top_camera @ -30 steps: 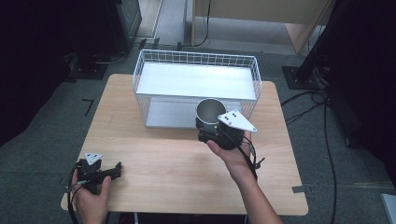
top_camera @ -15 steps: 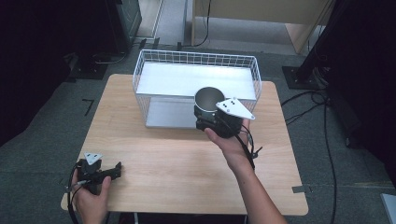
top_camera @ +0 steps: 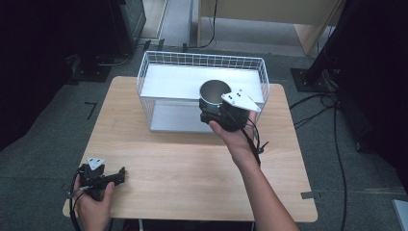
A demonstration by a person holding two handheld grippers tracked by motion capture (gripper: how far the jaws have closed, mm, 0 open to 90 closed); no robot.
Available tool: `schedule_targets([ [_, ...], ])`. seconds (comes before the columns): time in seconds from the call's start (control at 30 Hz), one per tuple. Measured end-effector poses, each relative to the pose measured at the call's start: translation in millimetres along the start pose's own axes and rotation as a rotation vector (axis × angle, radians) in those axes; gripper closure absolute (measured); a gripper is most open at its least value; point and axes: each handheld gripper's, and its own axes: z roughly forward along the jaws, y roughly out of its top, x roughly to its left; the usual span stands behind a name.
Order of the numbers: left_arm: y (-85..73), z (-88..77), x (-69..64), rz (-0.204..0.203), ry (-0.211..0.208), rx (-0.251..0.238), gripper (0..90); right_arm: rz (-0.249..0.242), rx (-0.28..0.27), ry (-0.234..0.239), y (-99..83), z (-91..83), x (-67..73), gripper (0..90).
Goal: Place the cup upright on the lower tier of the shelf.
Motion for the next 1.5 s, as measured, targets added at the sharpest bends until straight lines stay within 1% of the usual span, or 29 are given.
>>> schedule_targets([
  [0.47, 0.0, 0.1, 0.0, 0.0, 0.0, -0.001, 0.0, 0.035, -0.013, -0.016, 17.2, 22.3, -6.6, 14.3],
  [0.63, 0.0, 0.0, 0.1, 0.001, 0.0, 0.0, 0.0, 0.035, -0.008, -0.025, 21.4, 30.2, -7.9, 14.4],
  [0.97, 0.0, -0.1, 0.0, -0.001, -0.001, 0.001, 0.0, 0.034, -0.021, -0.042, 36.9, 50.7, -9.7, 14.4],
  [1.0, 0.0, -0.1, 0.0, -0.001, -0.001, 0.001, 0.0, 0.034, -0.021, -0.042, 36.9, 50.7, -9.7, 14.4],
  [1.03, 0.0, 0.0, 0.0, 0.0, -0.001, 0.001, 0.0, 0.036, -0.025, -0.046, 40.4, 56.1, -10.1, 14.4],
  [1.1, 0.0, -0.1, 0.0, 0.0, -0.001, 0.001, 0.0, 0.032, -0.025, -0.047, 41.5, 58.0, -10.6, 14.4],
  [1.13, 0.0, -0.1, 0.0, 0.0, -0.001, 0.001, 0.0, 0.034, -0.024, -0.053, 44.6, 64.4, -11.7, 14.4],
  [1.23, 0.0, 0.0, -0.1, -0.002, -0.001, 0.0, 0.0, 0.035, -0.026, -0.062, 48.4, 72.6, -14.4, 14.4],
  [1.47, 0.0, 0.0, -0.1, -0.002, -0.001, 0.0, 0.0, 0.031, -0.016, -0.083, 54.1, 89.8, -20.6, 14.4],
  [1.5, 0.0, 0.0, -0.1, -0.002, -0.001, 0.0, 0.0, 0.031, -0.016, -0.083, 54.1, 89.8, -20.6, 14.4],
])
